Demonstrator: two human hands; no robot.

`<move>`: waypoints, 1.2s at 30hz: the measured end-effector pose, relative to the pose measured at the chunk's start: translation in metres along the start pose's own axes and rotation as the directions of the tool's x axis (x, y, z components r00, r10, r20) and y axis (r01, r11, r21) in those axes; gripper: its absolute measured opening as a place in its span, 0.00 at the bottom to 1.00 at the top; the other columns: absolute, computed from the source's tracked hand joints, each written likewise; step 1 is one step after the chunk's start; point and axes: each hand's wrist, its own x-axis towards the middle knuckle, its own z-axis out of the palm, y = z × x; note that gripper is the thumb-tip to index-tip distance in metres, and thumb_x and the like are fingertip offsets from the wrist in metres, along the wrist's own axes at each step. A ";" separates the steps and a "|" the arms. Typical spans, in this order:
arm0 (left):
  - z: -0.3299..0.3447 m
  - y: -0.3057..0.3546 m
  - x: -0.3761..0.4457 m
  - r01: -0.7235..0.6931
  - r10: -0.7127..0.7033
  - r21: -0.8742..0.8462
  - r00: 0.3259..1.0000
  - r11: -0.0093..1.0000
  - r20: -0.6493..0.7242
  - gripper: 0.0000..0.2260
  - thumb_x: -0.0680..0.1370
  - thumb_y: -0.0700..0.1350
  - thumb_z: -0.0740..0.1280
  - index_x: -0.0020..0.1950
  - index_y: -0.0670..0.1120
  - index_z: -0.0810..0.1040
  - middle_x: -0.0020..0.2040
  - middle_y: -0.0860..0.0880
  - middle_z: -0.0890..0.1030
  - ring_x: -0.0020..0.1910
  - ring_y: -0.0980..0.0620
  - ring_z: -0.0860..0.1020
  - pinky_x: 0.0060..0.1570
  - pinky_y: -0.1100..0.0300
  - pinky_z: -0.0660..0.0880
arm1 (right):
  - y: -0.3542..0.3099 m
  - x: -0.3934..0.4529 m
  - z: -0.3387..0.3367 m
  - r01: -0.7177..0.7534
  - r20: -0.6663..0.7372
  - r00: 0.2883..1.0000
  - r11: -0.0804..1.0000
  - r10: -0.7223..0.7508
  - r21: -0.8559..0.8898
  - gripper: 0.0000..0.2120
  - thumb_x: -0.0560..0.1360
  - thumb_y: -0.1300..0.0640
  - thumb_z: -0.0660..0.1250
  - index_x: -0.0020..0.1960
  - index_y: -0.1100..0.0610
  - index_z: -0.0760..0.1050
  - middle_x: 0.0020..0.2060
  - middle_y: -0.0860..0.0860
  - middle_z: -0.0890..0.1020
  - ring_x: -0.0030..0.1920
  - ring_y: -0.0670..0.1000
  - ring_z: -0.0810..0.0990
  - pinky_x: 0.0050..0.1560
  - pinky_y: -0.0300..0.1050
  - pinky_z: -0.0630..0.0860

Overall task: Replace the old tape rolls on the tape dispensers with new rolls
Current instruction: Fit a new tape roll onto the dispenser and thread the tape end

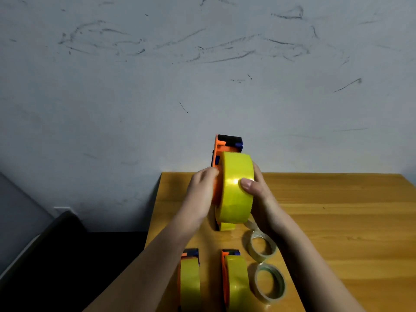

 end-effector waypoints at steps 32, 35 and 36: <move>-0.017 -0.013 0.034 0.109 -0.105 0.096 0.993 0.989 -0.047 0.29 0.70 0.67 0.63 0.61 0.48 0.70 0.59 0.49 0.74 0.58 0.52 0.74 0.47 0.59 0.68 | -0.006 -0.014 -0.002 0.030 0.068 0.998 0.981 -0.017 -0.194 0.44 0.55 0.36 0.73 0.69 0.42 0.64 0.65 0.49 0.73 0.59 0.49 0.79 0.54 0.50 0.79; -0.018 -0.011 0.036 0.003 0.038 0.252 0.986 0.968 -0.160 0.20 0.74 0.62 0.65 0.53 0.46 0.71 0.54 0.49 0.72 0.51 0.53 0.72 0.46 0.61 0.65 | -0.009 -0.012 -0.004 0.058 0.048 0.998 0.965 -0.047 -0.255 0.39 0.57 0.37 0.70 0.67 0.37 0.63 0.66 0.47 0.71 0.60 0.46 0.78 0.54 0.47 0.79; -0.018 -0.011 0.035 -0.019 0.046 0.225 0.992 0.974 -0.116 0.19 0.75 0.61 0.63 0.51 0.45 0.72 0.51 0.49 0.75 0.48 0.52 0.74 0.43 0.60 0.66 | -0.010 -0.012 -0.004 0.078 0.054 0.996 0.947 -0.064 -0.311 0.41 0.57 0.35 0.70 0.68 0.36 0.61 0.68 0.46 0.70 0.63 0.47 0.76 0.56 0.47 0.78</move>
